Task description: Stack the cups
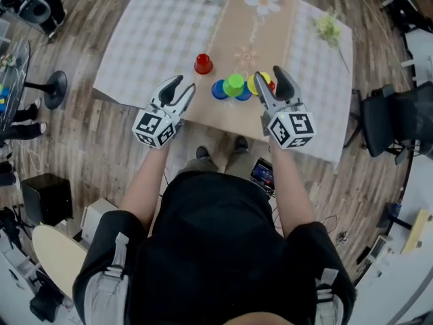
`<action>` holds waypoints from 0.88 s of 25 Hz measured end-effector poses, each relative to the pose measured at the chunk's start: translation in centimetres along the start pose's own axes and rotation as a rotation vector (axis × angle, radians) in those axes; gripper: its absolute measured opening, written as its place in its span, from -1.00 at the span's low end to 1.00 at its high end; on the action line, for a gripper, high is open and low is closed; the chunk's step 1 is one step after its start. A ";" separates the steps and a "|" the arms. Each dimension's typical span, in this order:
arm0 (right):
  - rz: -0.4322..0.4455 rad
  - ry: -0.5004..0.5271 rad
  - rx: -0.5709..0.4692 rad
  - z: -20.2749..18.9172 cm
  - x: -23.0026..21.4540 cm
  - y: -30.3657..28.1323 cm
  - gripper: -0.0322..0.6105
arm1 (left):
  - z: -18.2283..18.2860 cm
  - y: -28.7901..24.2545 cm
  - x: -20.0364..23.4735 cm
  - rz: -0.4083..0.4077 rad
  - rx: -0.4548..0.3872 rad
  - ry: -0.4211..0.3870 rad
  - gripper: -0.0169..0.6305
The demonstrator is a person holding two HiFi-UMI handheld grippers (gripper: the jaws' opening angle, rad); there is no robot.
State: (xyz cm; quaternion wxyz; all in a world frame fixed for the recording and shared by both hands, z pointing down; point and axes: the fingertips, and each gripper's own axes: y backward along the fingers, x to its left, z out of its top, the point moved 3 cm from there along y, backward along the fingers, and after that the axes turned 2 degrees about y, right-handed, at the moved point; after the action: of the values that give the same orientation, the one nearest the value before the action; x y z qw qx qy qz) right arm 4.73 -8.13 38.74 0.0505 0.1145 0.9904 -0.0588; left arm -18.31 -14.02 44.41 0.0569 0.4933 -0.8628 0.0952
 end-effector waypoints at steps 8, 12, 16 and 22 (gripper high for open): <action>0.025 -0.017 0.028 -0.1 -7.5 1.1 -0.16 | -3.8 -6.7 4.6 0.126 0.144 -0.030 -0.41; 0.024 -0.016 0.081 -1.9 -11.2 1.1 -0.18 | -6.9 -9.7 5.9 0.153 0.243 -0.063 -0.35; 0.027 -0.013 0.127 -3.7 -13.8 0.8 -0.19 | -9.5 -11.3 7.3 0.196 0.292 -0.022 -0.27; 0.026 -0.070 0.149 -5.6 -17.0 0.1 -0.21 | -10.7 -13.5 8.0 0.213 0.310 0.007 -0.25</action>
State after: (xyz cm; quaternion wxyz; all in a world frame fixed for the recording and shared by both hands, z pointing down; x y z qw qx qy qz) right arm 20.74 -11.11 46.17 0.0773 0.1288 0.9793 -0.1355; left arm -10.66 -25.13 57.83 -0.0270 0.4019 -0.8848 0.2342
